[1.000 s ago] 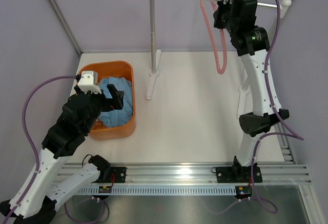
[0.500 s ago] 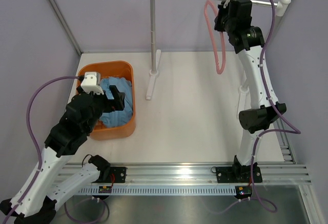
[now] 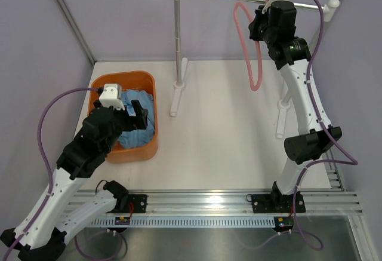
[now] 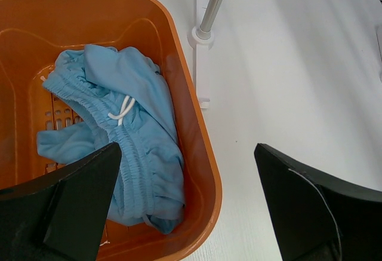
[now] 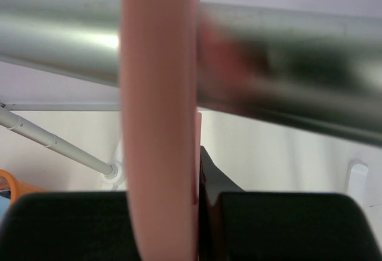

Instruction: Remove the shorts from the hanger

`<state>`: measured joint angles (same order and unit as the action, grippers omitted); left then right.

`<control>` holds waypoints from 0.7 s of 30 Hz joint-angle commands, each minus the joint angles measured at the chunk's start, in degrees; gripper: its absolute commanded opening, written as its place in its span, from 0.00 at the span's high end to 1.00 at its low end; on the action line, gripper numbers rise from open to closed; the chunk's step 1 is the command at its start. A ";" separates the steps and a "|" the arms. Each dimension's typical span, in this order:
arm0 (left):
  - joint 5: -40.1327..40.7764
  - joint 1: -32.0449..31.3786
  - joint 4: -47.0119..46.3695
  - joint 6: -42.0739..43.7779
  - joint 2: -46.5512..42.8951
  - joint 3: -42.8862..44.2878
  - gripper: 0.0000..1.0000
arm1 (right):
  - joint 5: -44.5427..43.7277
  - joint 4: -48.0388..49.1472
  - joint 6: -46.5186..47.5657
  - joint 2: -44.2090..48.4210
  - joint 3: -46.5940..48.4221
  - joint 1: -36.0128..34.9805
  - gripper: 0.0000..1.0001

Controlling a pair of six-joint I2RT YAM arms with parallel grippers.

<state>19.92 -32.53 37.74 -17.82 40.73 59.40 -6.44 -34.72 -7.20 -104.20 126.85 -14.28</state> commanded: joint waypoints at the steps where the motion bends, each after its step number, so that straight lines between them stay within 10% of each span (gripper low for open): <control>1: -0.94 0.19 -2.75 -0.02 0.05 -0.77 0.01 | 0.02 -0.96 -0.71 2.86 -0.73 0.13 0.89; 8: -0.68 0.19 -2.67 0.07 0.31 -0.60 0.01 | 0.28 -0.88 -0.88 6.03 -0.46 0.13 0.54; 21: -0.15 0.19 -2.67 0.60 0.49 -1.48 0.01 | -2.96 -3.25 -3.51 17.87 -7.57 0.13 0.30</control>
<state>19.94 -32.56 37.60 -17.80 41.10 58.46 -7.16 -36.95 -8.97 -91.98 121.34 -14.28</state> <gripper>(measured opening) 0.987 0.684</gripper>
